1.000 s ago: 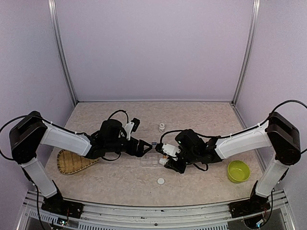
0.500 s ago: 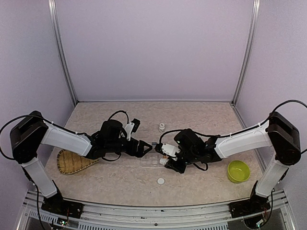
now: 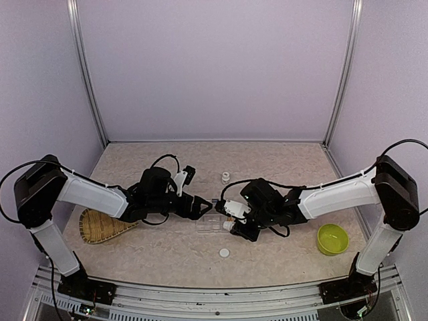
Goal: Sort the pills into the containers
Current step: Pour the pill into the compartment of the pill container.
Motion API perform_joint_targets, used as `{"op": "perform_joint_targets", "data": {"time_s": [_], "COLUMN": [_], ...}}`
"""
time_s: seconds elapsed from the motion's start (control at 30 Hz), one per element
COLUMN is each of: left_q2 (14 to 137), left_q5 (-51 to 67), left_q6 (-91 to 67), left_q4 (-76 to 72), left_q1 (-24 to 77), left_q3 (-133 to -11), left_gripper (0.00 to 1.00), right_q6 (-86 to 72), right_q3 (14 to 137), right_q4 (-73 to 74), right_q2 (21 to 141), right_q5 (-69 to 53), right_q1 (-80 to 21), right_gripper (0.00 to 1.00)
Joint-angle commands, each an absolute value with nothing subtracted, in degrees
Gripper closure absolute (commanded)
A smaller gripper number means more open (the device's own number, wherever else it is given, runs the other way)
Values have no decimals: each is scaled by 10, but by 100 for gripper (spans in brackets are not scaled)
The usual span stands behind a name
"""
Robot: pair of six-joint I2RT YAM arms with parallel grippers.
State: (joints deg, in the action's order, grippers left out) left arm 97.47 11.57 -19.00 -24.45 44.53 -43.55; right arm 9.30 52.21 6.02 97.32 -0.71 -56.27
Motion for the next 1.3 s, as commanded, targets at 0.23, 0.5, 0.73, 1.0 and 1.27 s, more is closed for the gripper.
{"op": "perform_joint_targets", "data": {"time_s": [0.23, 0.5, 0.73, 1.0, 1.27], "left_q2": [982, 983, 982, 983, 983], "left_q5": [122, 122, 123, 123, 123], "left_q6": [-188, -188, -188, -188, -188], "left_q4": [-252, -252, -253, -253, -252], "left_q1": [443, 443, 443, 443, 443], "left_q3": [-442, -442, -442, -442, -442], "left_gripper": [1, 1, 1, 1, 1], "right_q6": [90, 92, 94, 94, 98], "right_q3": [554, 570, 575, 576, 597], "right_q4": [103, 126, 133, 132, 163], "right_q2": [985, 996, 999, 998, 1008], "right_q5": [9, 20, 23, 23, 25], "right_q1": [-572, -575, -576, -577, -578], "right_gripper": [84, 84, 83, 83, 83]}}
